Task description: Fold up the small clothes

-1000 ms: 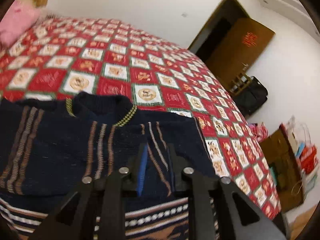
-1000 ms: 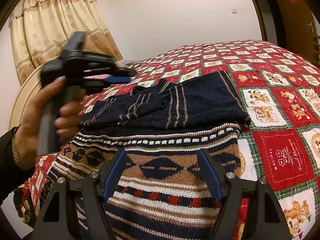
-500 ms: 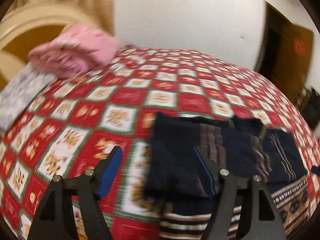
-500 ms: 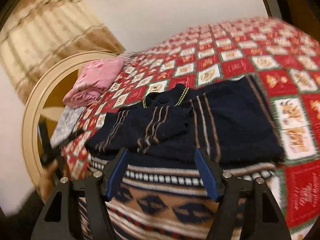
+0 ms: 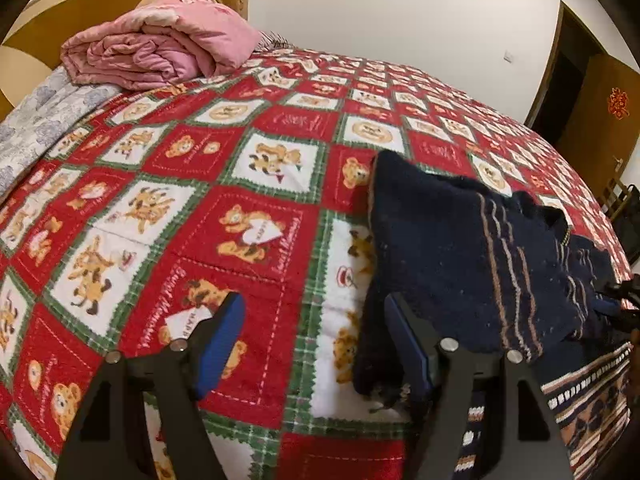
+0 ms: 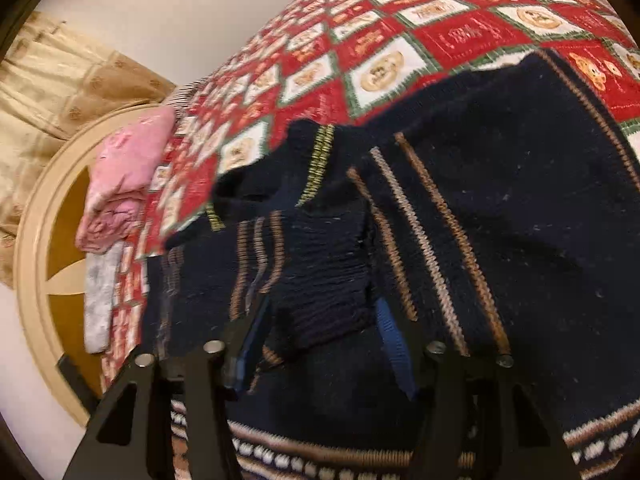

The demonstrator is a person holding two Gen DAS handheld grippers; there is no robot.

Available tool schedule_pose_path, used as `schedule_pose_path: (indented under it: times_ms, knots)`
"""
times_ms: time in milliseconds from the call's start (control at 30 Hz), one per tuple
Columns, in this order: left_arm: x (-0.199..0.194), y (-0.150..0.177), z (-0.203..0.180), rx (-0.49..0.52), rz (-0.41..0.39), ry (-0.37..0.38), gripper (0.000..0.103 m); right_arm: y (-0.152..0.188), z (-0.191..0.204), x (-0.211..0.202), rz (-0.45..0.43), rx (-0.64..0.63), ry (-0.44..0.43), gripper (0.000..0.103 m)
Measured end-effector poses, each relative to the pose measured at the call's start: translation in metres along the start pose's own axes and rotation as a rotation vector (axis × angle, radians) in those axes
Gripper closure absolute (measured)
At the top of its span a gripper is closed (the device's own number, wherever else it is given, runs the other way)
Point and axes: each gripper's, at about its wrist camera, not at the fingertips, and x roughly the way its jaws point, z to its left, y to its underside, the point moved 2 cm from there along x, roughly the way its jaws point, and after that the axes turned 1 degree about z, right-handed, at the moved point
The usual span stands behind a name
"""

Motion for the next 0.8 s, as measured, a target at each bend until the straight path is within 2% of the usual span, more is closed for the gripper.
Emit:
schedule_pose_path:
  times_ms: [33,67,133,333,533,667,800]
  knots:
    - [0.000,0.000,0.000,-0.002,-0.002,0.005,0.029,-0.001,0.001,0.001,-0.003,-0.009,0.003,0.077]
    - [0.000,0.000,0.000,0.001,-0.002,0.005,0.029,-0.002,0.003,0.004,0.004,-0.020,0.000,0.083]
    - [-0.001,0.000,-0.002,0.013,-0.009,0.003,0.029,-0.001,0.006,0.004,-0.001,-0.039,0.004,0.088]
    - [-0.010,-0.001,-0.009,0.031,-0.024,0.024,0.029,-0.004,0.020,-0.029,-0.110,-0.161,0.051,0.090]
    - [-0.012,0.002,-0.027,0.072,-0.009,0.033,0.029,-0.014,0.019,-0.063,-0.191,-0.205,0.097,0.090]
    - [-0.012,0.007,-0.043,0.120,-0.004,0.019,0.025,-0.019,0.005,-0.062,-0.196,-0.189,0.136,0.090]
    - [-0.001,0.014,-0.055,0.168,0.042,-0.013,0.024,-0.020,-0.018,-0.041,-0.148,-0.151,0.173,0.090]
